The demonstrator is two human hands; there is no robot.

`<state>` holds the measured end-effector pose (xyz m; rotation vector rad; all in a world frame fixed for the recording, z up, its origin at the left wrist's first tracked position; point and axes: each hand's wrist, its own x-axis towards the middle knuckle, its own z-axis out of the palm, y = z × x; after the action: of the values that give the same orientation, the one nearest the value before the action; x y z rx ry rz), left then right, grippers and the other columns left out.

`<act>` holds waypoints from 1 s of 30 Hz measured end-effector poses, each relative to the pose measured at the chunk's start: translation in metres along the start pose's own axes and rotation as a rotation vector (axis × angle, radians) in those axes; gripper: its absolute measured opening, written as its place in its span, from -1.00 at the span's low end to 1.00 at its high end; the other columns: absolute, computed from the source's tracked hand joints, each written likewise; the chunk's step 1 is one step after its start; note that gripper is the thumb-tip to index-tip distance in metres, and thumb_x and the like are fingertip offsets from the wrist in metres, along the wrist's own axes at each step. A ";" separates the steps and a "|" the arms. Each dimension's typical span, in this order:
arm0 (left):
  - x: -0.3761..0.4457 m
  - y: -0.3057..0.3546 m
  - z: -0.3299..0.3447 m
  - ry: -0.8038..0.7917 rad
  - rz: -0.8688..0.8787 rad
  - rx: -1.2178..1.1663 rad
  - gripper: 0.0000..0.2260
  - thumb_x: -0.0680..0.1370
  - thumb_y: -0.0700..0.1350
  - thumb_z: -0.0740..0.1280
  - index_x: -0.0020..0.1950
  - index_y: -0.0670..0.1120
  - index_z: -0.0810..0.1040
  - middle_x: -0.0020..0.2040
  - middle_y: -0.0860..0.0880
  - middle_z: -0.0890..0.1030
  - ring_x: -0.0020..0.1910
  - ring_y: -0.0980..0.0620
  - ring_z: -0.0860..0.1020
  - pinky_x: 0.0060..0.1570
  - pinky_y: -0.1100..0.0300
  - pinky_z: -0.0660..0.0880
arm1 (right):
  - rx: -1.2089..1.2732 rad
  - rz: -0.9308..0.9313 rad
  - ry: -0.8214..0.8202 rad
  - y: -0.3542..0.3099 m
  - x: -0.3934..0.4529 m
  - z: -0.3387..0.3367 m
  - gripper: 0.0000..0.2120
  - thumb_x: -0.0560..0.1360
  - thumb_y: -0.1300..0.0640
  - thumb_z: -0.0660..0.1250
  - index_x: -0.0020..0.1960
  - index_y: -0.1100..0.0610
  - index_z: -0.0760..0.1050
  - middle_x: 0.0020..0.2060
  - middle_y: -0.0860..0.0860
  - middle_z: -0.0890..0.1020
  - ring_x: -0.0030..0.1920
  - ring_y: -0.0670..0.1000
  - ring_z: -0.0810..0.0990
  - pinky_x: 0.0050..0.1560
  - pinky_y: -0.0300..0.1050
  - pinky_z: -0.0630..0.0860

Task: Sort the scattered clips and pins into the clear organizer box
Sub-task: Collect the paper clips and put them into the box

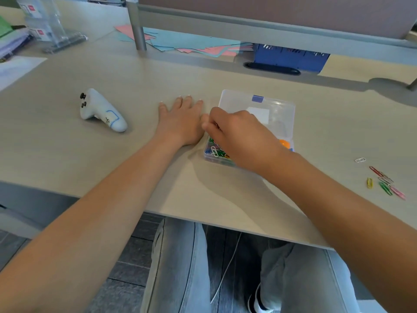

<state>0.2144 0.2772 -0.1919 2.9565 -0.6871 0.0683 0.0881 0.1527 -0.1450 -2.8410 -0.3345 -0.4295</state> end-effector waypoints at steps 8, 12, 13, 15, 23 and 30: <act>0.000 0.000 -0.002 0.008 0.000 -0.028 -0.49 0.65 0.06 0.02 0.61 0.02 0.12 0.64 -0.10 0.07 0.62 -0.12 0.02 0.47 -0.39 -0.05 | -0.149 -0.015 0.083 -0.002 -0.004 0.010 -0.77 0.69 -0.06 0.08 -0.07 0.05 0.27 -0.30 0.05 0.54 -0.31 0.20 0.36 -0.30 0.00 0.32; -0.002 0.001 -0.003 0.020 0.005 -0.043 -0.52 0.65 0.05 0.03 0.58 0.02 0.17 0.63 -0.11 0.10 0.61 -0.12 0.04 0.47 -0.39 -0.04 | -0.127 -0.003 0.068 -0.001 -0.005 0.009 -0.75 0.70 -0.06 0.06 -0.08 0.06 0.24 -0.30 0.01 0.47 -0.29 0.22 0.38 -0.29 0.03 0.37; -0.002 0.001 -0.003 0.024 0.006 -0.046 -0.52 0.65 0.05 0.03 0.58 0.01 0.18 0.63 -0.11 0.10 0.61 -0.12 0.04 0.47 -0.38 -0.04 | -0.120 -0.006 0.067 -0.001 -0.006 0.009 -0.74 0.70 -0.06 0.06 -0.09 0.07 0.25 -0.30 0.02 0.49 -0.29 0.22 0.39 -0.29 0.04 0.39; -0.003 0.001 -0.004 0.029 0.007 -0.052 -0.53 0.65 0.04 0.04 0.56 0.01 0.21 0.62 -0.11 0.12 0.61 -0.12 0.05 0.47 -0.38 -0.04 | -0.112 -0.010 0.067 0.000 -0.006 0.009 -0.74 0.70 -0.05 0.07 -0.09 0.08 0.26 -0.30 0.04 0.51 -0.30 0.22 0.41 -0.28 0.05 0.41; 0.004 0.000 0.004 0.055 -0.013 -0.059 -0.53 0.63 0.13 -0.05 0.52 0.05 0.26 0.59 -0.06 0.20 0.59 -0.08 0.10 0.45 -0.37 -0.01 | 0.018 0.108 0.130 0.013 0.006 0.004 -0.72 0.67 -0.01 0.12 -0.08 0.16 0.40 -0.35 0.12 0.53 -0.29 0.25 0.47 -0.27 0.11 0.47; 0.006 -0.003 0.005 0.078 -0.012 -0.053 -0.50 0.62 0.16 -0.05 0.52 0.05 0.27 0.58 -0.06 0.23 0.57 -0.08 0.13 0.45 -0.37 0.02 | -0.025 0.194 0.149 0.027 0.020 -0.004 -0.69 0.70 -0.02 0.07 -0.07 0.14 0.42 -0.29 0.11 0.57 -0.27 0.18 0.52 -0.30 -0.02 0.41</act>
<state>0.2215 0.2762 -0.1972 2.8896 -0.6509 0.1610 0.1127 0.1297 -0.1409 -2.8089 -0.0242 -0.6023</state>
